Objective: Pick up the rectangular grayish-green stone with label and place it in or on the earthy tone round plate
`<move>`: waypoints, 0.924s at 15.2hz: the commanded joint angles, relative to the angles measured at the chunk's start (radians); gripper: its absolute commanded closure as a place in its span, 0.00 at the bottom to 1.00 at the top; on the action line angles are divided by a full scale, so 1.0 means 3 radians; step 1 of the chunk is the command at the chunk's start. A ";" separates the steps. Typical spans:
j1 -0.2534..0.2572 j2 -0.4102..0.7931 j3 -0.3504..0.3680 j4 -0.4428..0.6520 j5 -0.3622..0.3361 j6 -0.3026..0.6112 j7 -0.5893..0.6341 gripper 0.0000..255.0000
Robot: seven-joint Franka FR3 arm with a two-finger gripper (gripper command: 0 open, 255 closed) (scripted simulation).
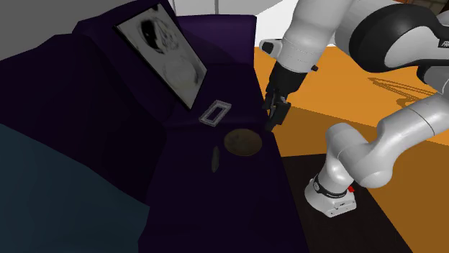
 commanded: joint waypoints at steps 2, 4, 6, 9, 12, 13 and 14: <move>-0.0063 0.0108 0.0066 -0.0004 0.0023 0.0060 0.0210 0.00; -0.0194 0.0335 0.0194 0.0007 0.0067 0.0170 0.0622 0.00; -0.0320 0.0574 0.0309 0.0039 0.0101 0.0269 0.1032 0.00; -0.0497 0.0948 0.0451 0.0118 0.0134 0.0397 0.1640 0.00; -0.0658 0.1328 0.0554 0.0222 0.0152 0.0503 0.2236 0.00; -0.0707 0.1454 0.0579 0.0260 0.0155 0.0535 0.2431 0.00; -0.0755 0.1578 0.0600 0.0298 0.0159 0.0565 0.2623 0.00</move>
